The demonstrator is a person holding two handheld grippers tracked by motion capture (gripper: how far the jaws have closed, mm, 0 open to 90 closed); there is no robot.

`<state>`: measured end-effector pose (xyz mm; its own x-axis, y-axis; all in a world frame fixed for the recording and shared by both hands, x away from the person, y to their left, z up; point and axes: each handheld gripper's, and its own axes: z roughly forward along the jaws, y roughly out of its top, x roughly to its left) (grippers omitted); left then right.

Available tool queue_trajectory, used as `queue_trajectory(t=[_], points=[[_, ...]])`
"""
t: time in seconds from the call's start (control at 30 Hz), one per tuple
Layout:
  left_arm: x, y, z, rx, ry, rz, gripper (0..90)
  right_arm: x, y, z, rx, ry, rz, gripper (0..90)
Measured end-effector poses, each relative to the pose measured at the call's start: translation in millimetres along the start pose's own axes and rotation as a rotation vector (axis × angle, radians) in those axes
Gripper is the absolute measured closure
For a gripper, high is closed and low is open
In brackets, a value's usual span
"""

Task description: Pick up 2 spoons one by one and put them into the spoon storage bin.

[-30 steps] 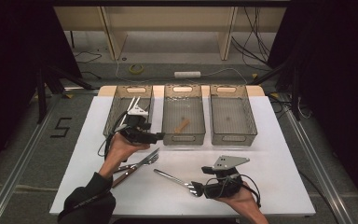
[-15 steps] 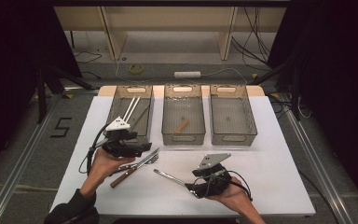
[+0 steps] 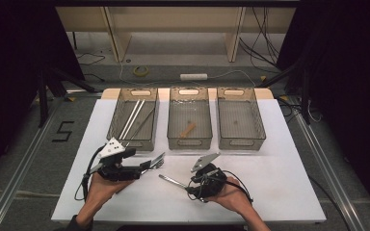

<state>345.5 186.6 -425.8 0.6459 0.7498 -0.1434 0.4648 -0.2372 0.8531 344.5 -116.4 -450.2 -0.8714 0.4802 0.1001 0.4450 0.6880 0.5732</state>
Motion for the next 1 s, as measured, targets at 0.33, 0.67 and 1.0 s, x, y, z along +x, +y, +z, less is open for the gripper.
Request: queue_trajectory(t=[0.33, 0.67, 1.0], points=[[-6.9, -9.6, -6.0, -0.004, -0.024, 0.017, 20.8, -1.8, 7.7, 14.0, 0.09, 0.012, 0.003, 65.1], [-11.4, -13.6, -11.9, -0.031, -0.029, 0.018, 19.2, -2.0, 10.1, 21.3, 0.139, 0.02, -0.005, 72.3], [-13.8, -15.8, -16.7, -0.024, -0.021, 0.031, 19.2, -2.2, 10.8, 28.2, 0.169, 0.003, -0.02, 77.6]])
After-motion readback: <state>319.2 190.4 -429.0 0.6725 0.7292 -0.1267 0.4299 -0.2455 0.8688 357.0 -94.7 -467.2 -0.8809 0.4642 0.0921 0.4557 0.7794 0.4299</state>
